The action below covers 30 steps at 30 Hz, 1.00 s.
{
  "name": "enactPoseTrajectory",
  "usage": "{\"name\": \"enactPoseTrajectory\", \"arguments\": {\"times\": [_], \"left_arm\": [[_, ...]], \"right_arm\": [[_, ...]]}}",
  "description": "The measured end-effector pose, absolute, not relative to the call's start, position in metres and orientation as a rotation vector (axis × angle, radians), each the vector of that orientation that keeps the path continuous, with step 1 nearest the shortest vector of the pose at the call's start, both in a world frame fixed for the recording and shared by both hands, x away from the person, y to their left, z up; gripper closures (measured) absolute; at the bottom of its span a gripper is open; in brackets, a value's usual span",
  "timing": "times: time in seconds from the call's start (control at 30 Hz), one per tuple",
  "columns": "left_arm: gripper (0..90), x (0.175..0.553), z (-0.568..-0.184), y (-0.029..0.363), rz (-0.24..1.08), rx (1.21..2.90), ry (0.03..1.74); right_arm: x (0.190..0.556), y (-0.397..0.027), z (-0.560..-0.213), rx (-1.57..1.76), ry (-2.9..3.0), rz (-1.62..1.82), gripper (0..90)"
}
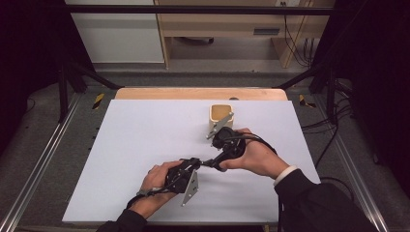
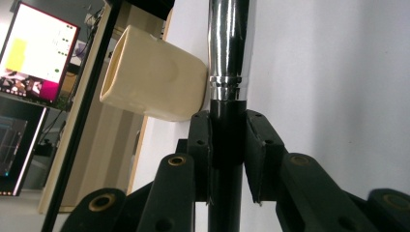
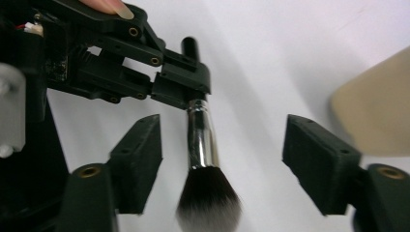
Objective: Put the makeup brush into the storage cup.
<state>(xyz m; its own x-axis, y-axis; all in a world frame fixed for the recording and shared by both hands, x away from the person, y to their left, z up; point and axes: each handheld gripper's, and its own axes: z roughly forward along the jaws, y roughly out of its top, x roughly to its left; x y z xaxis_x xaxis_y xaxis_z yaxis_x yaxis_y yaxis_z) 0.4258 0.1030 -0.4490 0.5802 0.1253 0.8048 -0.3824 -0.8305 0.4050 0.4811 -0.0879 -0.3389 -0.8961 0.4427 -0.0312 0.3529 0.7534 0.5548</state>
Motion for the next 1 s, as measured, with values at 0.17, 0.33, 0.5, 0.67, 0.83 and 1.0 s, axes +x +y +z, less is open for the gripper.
{"name": "enactPoseTrajectory", "arguments": {"times": [0.17,0.33,0.5,0.67,0.83,1.0], "left_arm": [[74.4,0.425,-0.446,0.110,1.196,2.221,-0.116],[74.5,0.427,-0.444,0.121,1.197,2.176,0.005],[74.4,0.430,-0.439,0.128,1.176,2.145,0.101],[74.5,0.431,-0.432,0.137,1.125,2.088,0.225],[74.5,0.436,-0.427,0.150,1.033,2.007,0.369],[74.4,0.438,-0.427,0.156,0.963,1.960,0.440]], "right_arm": [[0.474,-0.100,-0.333,0.631,2.693,0.921,16.5],[0.469,-0.113,-0.330,0.675,2.614,0.980,10.9],[0.469,-0.125,-0.329,0.701,2.546,1.048,6.5],[0.469,-0.129,-0.330,0.689,2.511,1.081,7.1],[0.464,-0.130,-0.330,0.672,2.447,1.166,6.3],[0.464,-0.130,-0.333,0.671,2.418,1.193,7.7]]}}
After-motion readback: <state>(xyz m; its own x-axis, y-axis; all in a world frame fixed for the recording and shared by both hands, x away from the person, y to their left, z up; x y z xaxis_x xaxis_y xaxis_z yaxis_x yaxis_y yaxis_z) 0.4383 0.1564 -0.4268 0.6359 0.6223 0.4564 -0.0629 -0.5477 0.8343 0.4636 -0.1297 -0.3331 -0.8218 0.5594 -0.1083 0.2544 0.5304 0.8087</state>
